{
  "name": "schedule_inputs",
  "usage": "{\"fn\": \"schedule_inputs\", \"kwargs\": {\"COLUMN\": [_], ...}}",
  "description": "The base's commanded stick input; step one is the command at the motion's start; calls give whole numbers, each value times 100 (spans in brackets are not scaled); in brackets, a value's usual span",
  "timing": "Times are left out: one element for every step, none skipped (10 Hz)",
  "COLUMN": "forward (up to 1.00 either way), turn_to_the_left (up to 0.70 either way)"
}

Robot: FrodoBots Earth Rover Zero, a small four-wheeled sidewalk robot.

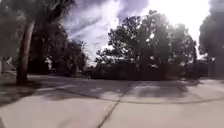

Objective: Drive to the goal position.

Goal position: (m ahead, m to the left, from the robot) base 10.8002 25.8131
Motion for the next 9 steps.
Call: {"fn": "schedule_inputs", "kwargs": {"forward": [100,100,100,100,100,100,100,100,100], "turn_to_the_left": [38,8,0,0,0,0,0,3,24]}}
